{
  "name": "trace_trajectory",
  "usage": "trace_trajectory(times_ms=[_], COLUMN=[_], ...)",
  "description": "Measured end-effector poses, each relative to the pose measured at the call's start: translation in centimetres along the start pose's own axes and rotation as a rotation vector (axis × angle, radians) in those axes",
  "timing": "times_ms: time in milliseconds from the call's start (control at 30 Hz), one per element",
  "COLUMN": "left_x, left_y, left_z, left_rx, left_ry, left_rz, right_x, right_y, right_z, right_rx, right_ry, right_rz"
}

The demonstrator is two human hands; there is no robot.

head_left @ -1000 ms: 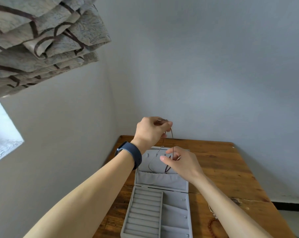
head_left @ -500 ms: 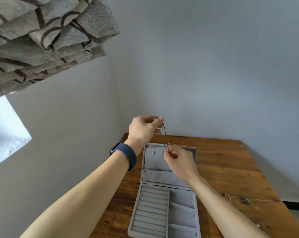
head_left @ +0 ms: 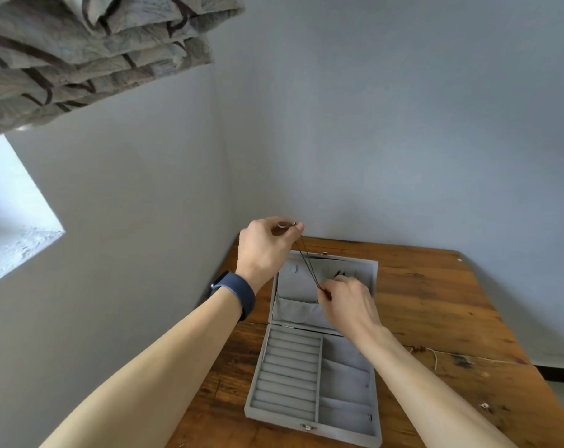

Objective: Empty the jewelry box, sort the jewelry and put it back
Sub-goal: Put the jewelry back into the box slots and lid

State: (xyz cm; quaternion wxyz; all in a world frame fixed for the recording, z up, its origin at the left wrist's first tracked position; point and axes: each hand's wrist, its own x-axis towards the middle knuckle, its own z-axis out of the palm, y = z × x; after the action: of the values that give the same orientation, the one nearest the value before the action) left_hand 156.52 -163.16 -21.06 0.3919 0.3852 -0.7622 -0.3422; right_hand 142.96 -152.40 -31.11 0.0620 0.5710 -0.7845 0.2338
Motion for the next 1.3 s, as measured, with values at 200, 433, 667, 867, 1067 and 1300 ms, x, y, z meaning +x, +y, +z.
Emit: trace_trajectory(times_ms=[200, 433, 667, 867, 1067, 1300], left_x=[-0.3, 0.4, 0.7, 1.0, 0.4, -2.7], left_y=[-0.7, -0.8, -1.7, -1.6, -1.9, -3.6], left_z=[0.6, 2.4, 4.4, 5.2, 5.0, 4.8], left_rx=[0.067, 0.168, 0.283, 0.288, 0.261, 0.427], left_ry=[-0.065, -0.129, -0.305, -0.41, -0.428, -0.283], left_rz=[0.06, 0.108, 0.081, 0.098, 0.107, 0.17], right_x=[-0.7, -0.2, 0.2, 1.3, 1.3, -0.1], right_y=[-0.4, 0.0, 2.1, 2.2, 2.5, 3.1], right_z=[0.1, 0.4, -0.7, -2.8, -2.6, -1.8], right_rx=[-0.023, -0.043, 0.141, 0.711, 0.841, 0.618], right_ry=[-0.121, -0.217, -0.147, -0.071, -0.143, -0.023], right_rz=[0.046, 0.064, 0.17, 0.26, 0.311, 0.245])
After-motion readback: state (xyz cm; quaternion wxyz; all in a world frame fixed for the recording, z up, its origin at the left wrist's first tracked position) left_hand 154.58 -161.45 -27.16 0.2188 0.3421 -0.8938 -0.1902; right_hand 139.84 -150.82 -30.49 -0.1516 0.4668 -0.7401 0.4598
